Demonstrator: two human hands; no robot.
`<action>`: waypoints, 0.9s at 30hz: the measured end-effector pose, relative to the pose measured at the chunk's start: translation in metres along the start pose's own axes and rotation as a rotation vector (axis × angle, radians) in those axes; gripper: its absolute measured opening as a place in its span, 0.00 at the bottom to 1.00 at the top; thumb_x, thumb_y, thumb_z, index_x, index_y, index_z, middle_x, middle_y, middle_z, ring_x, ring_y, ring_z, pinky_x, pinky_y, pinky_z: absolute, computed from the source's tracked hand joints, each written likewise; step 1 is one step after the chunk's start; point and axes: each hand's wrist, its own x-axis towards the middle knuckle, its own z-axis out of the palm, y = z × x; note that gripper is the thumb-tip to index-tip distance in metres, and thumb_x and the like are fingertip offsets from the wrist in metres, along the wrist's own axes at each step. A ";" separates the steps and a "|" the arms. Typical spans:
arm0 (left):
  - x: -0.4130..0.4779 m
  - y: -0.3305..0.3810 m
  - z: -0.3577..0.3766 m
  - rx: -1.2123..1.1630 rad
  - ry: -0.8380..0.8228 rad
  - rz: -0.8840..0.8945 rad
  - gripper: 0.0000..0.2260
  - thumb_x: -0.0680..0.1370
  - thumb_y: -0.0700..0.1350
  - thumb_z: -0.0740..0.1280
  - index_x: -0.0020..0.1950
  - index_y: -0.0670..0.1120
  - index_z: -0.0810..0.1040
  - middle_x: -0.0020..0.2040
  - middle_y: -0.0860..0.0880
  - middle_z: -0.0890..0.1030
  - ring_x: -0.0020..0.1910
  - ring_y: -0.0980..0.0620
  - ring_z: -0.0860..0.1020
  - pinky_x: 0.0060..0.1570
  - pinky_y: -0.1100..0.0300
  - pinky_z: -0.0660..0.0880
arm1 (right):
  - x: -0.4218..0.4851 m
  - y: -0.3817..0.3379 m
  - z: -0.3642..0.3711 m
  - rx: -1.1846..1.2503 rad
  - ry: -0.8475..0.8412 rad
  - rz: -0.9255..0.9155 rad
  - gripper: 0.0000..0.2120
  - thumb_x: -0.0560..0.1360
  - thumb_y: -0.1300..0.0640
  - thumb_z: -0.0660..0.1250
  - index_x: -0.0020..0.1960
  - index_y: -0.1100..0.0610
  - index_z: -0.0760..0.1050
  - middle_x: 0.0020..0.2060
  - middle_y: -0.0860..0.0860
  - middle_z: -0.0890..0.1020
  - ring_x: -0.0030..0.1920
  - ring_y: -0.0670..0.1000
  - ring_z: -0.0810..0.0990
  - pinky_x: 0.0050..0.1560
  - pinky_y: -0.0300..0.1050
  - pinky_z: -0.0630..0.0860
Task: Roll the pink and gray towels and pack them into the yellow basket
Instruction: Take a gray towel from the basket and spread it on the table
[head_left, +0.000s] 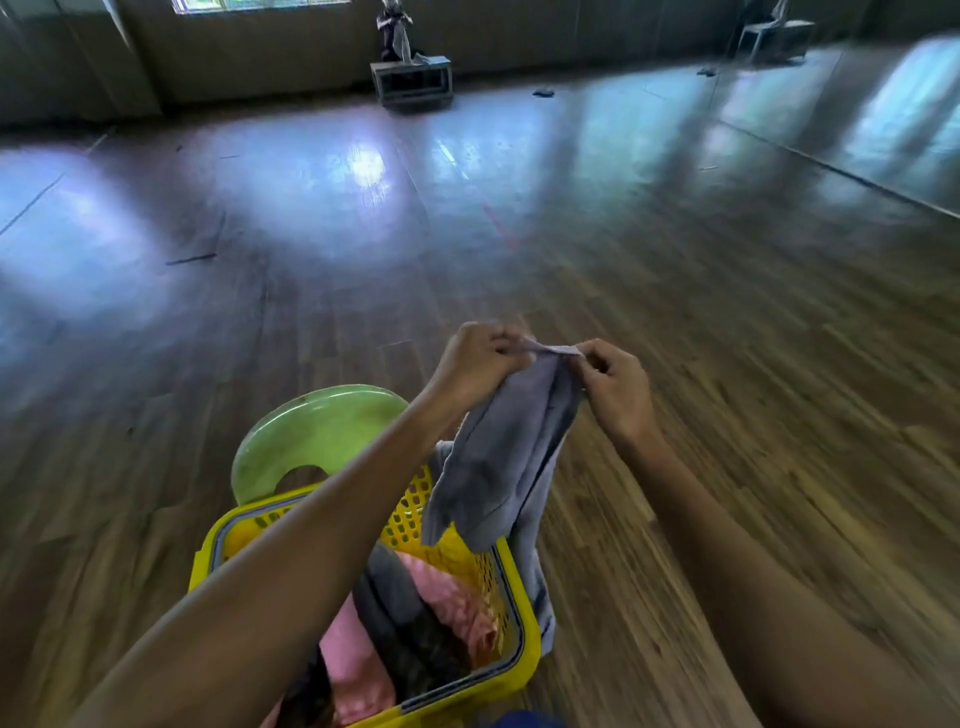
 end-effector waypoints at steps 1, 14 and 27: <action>-0.003 -0.005 -0.002 -0.014 0.002 -0.052 0.09 0.67 0.39 0.76 0.40 0.54 0.84 0.40 0.50 0.85 0.41 0.57 0.81 0.52 0.52 0.79 | 0.002 0.001 -0.004 -0.001 0.006 0.025 0.06 0.75 0.53 0.66 0.44 0.52 0.81 0.35 0.44 0.81 0.38 0.45 0.78 0.42 0.47 0.76; 0.002 0.023 0.006 0.081 0.052 0.110 0.04 0.73 0.39 0.72 0.41 0.47 0.85 0.39 0.49 0.85 0.39 0.59 0.81 0.46 0.55 0.78 | 0.012 -0.040 -0.003 0.073 -0.077 -0.066 0.04 0.74 0.57 0.71 0.46 0.52 0.84 0.41 0.46 0.86 0.44 0.44 0.83 0.50 0.46 0.80; 0.002 0.002 0.009 -0.002 0.002 0.002 0.09 0.74 0.47 0.68 0.35 0.50 0.81 0.33 0.57 0.79 0.37 0.60 0.74 0.44 0.54 0.74 | 0.029 -0.047 -0.016 0.023 -0.031 0.063 0.09 0.80 0.60 0.60 0.50 0.56 0.79 0.53 0.53 0.82 0.51 0.49 0.78 0.53 0.43 0.73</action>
